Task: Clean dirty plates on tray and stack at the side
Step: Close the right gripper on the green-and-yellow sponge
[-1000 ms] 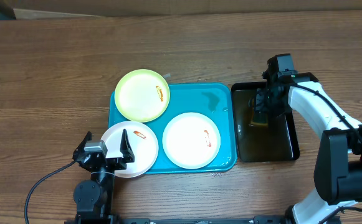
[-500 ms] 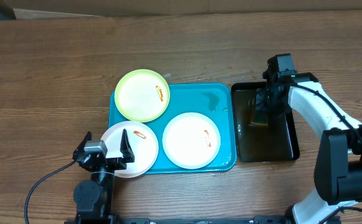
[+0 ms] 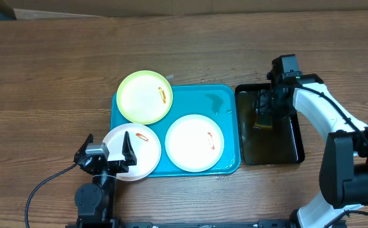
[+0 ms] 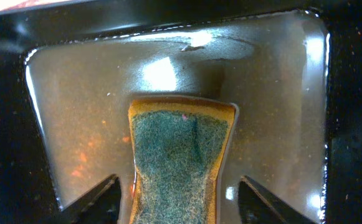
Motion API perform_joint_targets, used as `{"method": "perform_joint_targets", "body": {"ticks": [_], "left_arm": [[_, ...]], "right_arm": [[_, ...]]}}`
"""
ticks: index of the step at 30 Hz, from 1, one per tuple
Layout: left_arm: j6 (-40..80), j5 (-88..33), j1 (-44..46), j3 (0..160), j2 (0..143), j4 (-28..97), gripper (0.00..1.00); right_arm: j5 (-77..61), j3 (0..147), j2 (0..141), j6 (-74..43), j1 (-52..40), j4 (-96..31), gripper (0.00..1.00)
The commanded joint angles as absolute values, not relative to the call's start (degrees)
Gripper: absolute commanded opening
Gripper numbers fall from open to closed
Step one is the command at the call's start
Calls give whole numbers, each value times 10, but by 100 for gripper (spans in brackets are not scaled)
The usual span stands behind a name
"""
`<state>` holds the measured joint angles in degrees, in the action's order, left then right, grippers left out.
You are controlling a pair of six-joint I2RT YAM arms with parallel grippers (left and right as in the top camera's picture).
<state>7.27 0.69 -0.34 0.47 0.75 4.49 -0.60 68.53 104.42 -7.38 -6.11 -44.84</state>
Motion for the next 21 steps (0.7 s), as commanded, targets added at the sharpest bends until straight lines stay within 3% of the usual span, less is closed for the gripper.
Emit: {"method": "perform_joint_targets", "body": {"ticks": [1,21], "left_arm": [[64,6,0,3,4,44,100],[64,5,29,3,4,44,100]], "right_arm": [[-1,685,1042,-72,-64,-446,65],[-11,685,1042,-76,-64,-450,68]]}}
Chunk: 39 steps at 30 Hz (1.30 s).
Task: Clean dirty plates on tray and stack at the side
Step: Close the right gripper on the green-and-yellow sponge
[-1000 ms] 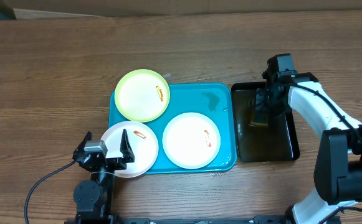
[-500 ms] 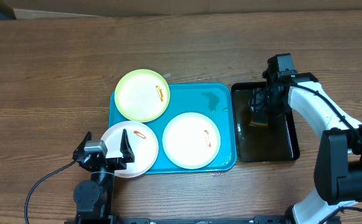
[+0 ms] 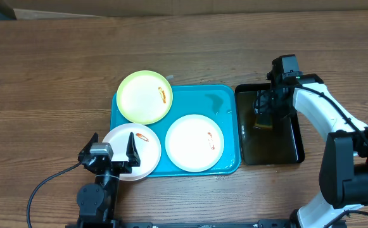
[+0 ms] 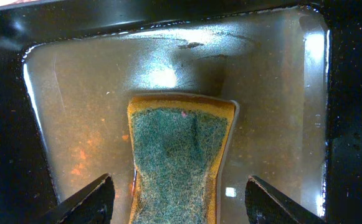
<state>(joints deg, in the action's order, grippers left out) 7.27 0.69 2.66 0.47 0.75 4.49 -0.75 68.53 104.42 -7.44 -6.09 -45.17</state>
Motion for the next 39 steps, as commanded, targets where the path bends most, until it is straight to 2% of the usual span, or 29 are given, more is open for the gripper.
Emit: {"method": "perform_joint_targets", "body": {"ticks": [1,39], "left_arm": [[64,5,29,3,4,44,100],[64,5,29,3,4,44,100]], "right_arm": [[-11,685,1042,-76,-64,-450,68],[-12,685,1042,-77,-64,-472,69]]}}
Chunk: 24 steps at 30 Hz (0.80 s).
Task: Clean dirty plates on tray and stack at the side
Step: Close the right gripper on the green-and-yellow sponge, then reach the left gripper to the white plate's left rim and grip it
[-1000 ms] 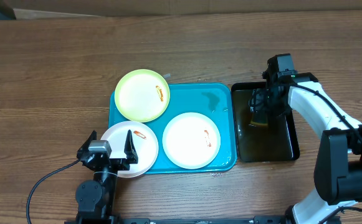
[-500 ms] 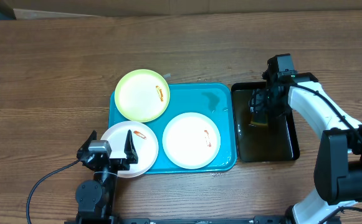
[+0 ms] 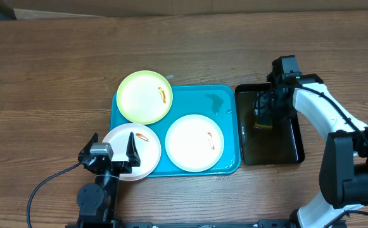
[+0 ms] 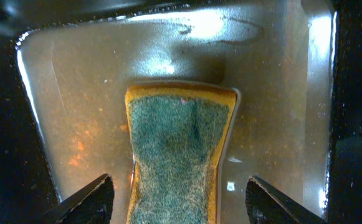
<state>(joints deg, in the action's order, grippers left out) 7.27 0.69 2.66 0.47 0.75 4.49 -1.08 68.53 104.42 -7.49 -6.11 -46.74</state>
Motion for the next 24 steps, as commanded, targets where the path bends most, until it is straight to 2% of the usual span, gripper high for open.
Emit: {"method": "perform_joint_targets", "body": {"ticks": [1,11,12,13,15,16,19,20,21,22,24], "left_arm": [[64,5,29,3,4,44,100],[64,6,29,3,4,42,100],[64,6,29,3,4,42,100],[64,6,29,3,4,42,100],[64,4,29,3,4,35,100],[66,4,29,5,4,31,100],[66,6,29,32,4,33,100],[55,17,29,51,4,36,100],[46,41,29,89,9,60,100],[46,48,29,111,16,78,100],[48,48,29,159,44,119,100]], "right_arm": [[-13,685,1042,-77,-64,-478,69],[-50,639,1043,-122,-64,-479,64],[-50,631,1043,-122,-64,-470,61],[-50,626,1043,-122,-64,-464,55],[-47,621,1043,-122,-64,-461,27],[-41,622,1043,-121,-64,-462,17],[-15,627,1043,-120,-64,-469,4],[-9,632,1043,-120,-64,-476,4],[-4,651,1043,-120,-64,-496,34],[-4,662,1043,-120,-64,-505,52],[-4,683,1043,-119,-64,-519,62]]}}
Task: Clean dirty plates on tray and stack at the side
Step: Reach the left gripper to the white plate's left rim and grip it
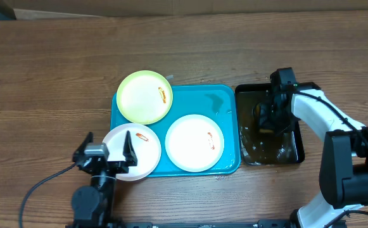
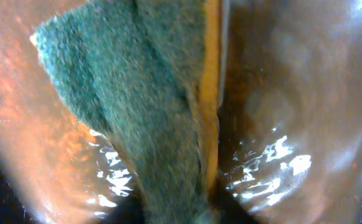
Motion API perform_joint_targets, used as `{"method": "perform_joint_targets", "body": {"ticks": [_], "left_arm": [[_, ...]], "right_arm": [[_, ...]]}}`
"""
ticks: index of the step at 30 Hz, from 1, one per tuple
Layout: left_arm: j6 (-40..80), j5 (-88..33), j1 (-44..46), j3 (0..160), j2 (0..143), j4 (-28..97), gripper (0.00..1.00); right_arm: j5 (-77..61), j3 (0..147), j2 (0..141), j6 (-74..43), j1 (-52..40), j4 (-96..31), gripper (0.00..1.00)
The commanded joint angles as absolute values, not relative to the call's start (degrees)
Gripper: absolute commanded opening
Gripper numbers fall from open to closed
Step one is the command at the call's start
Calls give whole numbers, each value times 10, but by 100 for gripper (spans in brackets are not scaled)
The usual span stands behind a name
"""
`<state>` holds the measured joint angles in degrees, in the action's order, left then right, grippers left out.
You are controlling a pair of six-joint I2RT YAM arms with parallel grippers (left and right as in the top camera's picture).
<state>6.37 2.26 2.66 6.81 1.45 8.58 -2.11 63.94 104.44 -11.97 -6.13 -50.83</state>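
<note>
Three dirty plates with orange smears show in the overhead view: a yellow-green plate [image 1: 144,96] at the teal tray's [image 1: 225,101] far left corner, a white plate [image 1: 194,142] on the tray, and a smaller white plate [image 1: 140,155] overlapping the tray's near left edge. My left gripper [image 1: 107,142] stands open at that small plate's near rim. My right gripper [image 1: 267,119] is down in the black basin [image 1: 288,152] of brownish water, shut on the green-and-yellow sponge [image 2: 143,106], which fills the right wrist view, pinched narrow at the bottom.
The basin sits right of the tray, almost touching it; its water is rippled with bright glints [image 2: 274,155]. Bare wooden table [image 1: 57,76] lies left of and behind the tray.
My right gripper was open above the sponge with its fingers on either side; now it is lower in the basin and shut on the sponge, with the water disturbed. The left gripper shifted slightly.
At all three earlier moments my right gripper hung open over the sponge lying in the basin, barely shifting. The left gripper stayed open by the small white plate. Now the right gripper is shut on the sponge in the water. The plates have not moved.
</note>
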Motion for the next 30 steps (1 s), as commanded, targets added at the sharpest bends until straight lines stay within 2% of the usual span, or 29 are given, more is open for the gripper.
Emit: {"method": "perform_joint_targets", "body": {"ticks": [1,4,8,12,14,17,18,19,22,23,24,25,26,28,29,30], "left_arm": [[52,45,29,183,65,138,100],[69,13,29,242,142,185,100],[69,-63,29,333,288,278,100],[68,-113,30,427,449,376,100],[69,-121,30,465,516,392,100],[66,-218,30,514,616,391,100],[64,-254,30,521,635,388,95],[76,-291,32,532,671,382,59],[163,-217,53,533,710,396,50],[180,-185,70,533,721,403,54],[185,-164,87,533,728,407,85],[185,-151,104,533,736,407,98],[184,-142,121,533,743,404,100],[184,-140,150,533,757,394,84],[184,-139,160,533,762,392,65],[185,-130,170,533,769,392,52]], "right_arm": [[0,691,1043,-117,-64,-521,64],[20,697,1043,-117,-64,-515,71],[40,693,1043,-117,-64,-485,73],[35,685,1044,-118,-65,-466,64],[24,685,1045,-117,-67,-466,64],[20,685,1045,-117,-67,-463,62],[20,685,1045,-117,-67,-463,60],[20,685,1045,-117,-67,-466,59],[20,685,1045,-117,-67,-468,59],[20,685,1045,-117,-67,-467,59],[20,685,1045,-117,-67,-467,59],[20,685,1045,-117,-67,-467,59],[20,685,1045,-117,-67,-469,59],[20,685,1045,-117,-67,-469,59],[20,685,1045,-117,-67,-469,59],[20,685,1045,-117,-67,-469,59]]}}
